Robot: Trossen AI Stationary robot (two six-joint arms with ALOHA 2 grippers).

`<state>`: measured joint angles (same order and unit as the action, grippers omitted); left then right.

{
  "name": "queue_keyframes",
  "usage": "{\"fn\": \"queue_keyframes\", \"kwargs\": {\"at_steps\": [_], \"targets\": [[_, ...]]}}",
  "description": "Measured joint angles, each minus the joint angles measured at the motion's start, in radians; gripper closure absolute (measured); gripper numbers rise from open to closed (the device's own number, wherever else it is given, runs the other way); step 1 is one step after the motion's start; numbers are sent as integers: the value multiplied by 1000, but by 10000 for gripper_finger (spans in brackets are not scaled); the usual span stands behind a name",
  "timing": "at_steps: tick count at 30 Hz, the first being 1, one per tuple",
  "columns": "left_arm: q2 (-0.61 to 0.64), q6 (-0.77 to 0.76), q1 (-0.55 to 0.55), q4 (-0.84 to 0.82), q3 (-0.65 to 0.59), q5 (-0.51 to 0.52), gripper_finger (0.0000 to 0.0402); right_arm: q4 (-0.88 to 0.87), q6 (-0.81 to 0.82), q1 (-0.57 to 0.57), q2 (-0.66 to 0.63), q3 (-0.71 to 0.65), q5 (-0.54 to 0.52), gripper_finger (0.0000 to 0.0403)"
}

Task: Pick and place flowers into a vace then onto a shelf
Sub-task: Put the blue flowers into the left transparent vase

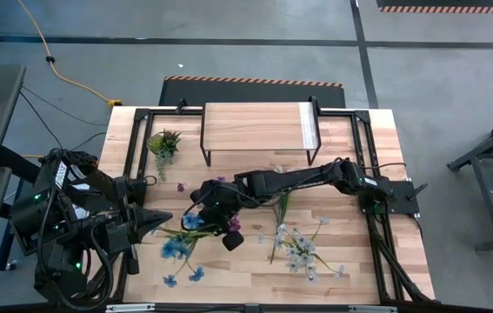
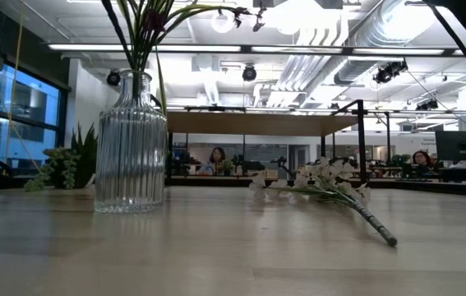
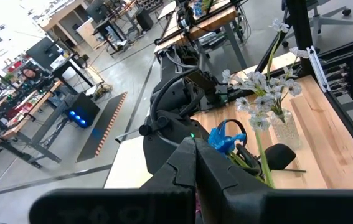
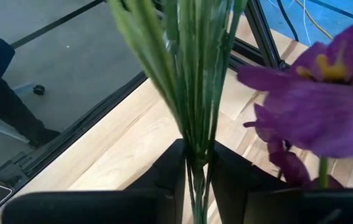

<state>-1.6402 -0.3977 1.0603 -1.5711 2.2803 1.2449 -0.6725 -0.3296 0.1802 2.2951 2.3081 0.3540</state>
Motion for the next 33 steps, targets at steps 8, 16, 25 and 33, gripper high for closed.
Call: {"fn": "queue_keyframes", "kwargs": {"at_steps": [8, 16, 25, 33], "targets": [[0, 0, 0, 0, 0, 0, 364, 1, -9, 0, 0, 0, 0, 396], [0, 0, 0, 0, 0, 0, 364, 4, -8, 0, 0, 0, -5, 388], [-1, 0, 0, 0, 0, -42, 364, 4, -8, 0, 0, 0, -3, 391], [-1, -47, 0, 15, 0, -57, 364, 4, -9, 0, 0, 0, -3, 396]]}}
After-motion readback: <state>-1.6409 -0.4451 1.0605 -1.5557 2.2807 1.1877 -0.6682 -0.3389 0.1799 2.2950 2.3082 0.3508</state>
